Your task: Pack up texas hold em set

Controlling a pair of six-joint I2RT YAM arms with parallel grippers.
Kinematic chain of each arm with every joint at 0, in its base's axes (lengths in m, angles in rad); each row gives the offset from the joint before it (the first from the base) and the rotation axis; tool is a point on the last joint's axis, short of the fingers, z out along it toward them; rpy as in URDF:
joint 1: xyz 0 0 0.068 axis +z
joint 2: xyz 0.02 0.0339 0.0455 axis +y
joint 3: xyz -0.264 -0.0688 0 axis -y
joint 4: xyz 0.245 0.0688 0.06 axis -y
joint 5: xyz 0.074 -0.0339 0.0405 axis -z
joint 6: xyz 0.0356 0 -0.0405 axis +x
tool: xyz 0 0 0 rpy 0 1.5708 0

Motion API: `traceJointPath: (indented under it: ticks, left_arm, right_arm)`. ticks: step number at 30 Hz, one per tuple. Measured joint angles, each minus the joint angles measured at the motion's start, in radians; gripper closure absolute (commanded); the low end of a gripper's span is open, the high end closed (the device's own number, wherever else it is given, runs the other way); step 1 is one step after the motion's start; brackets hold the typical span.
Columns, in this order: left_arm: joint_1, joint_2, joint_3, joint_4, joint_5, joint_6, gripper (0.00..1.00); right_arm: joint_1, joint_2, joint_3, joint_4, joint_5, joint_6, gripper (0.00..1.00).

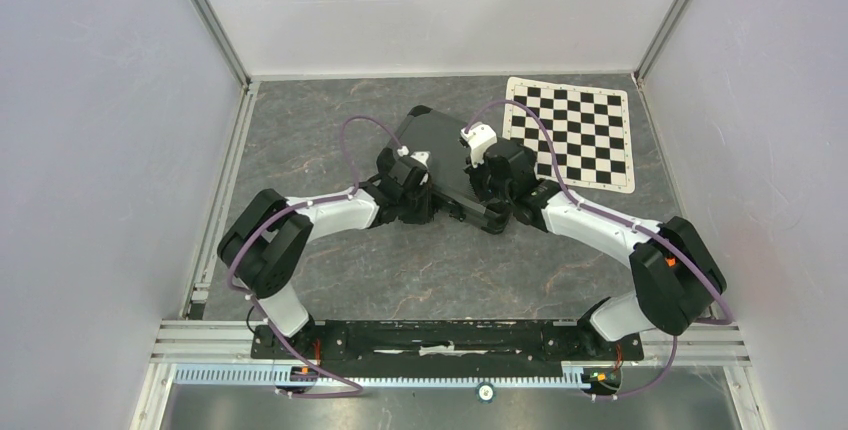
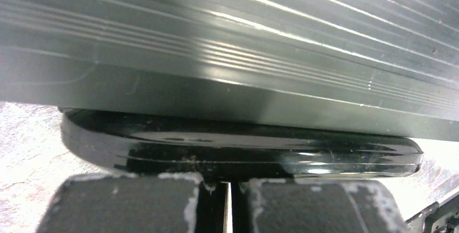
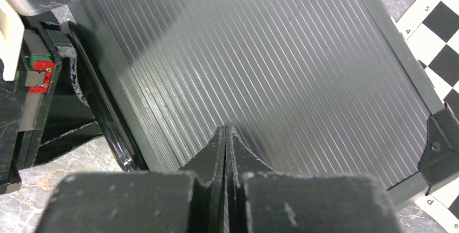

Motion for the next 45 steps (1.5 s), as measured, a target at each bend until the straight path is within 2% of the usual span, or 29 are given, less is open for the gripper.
traceJointPath:
  ticks: [21, 32, 42, 45]
  left_arm:
    - [-0.018, 0.010, -0.049, 0.091, -0.047, 0.008, 0.98]
    - [-0.022, 0.039, -0.080, 0.214, -0.056, 0.012, 0.98]
    - [-0.024, 0.100, -0.088, 0.392, -0.033, 0.013, 0.98]
    - [-0.024, 0.097, -0.090, 0.395, -0.035, 0.023, 0.98]
  right_arm:
    - [-0.009, -0.025, -0.070, 0.101, -0.038, 0.015, 1.00]
    - [-0.012, -0.043, -0.140, 0.205, -0.090, 0.041, 1.00]
    - [-0.015, -0.056, -0.168, 0.238, -0.101, 0.040, 1.00]
    - [-0.015, -0.056, -0.168, 0.238, -0.099, 0.040, 1.00]
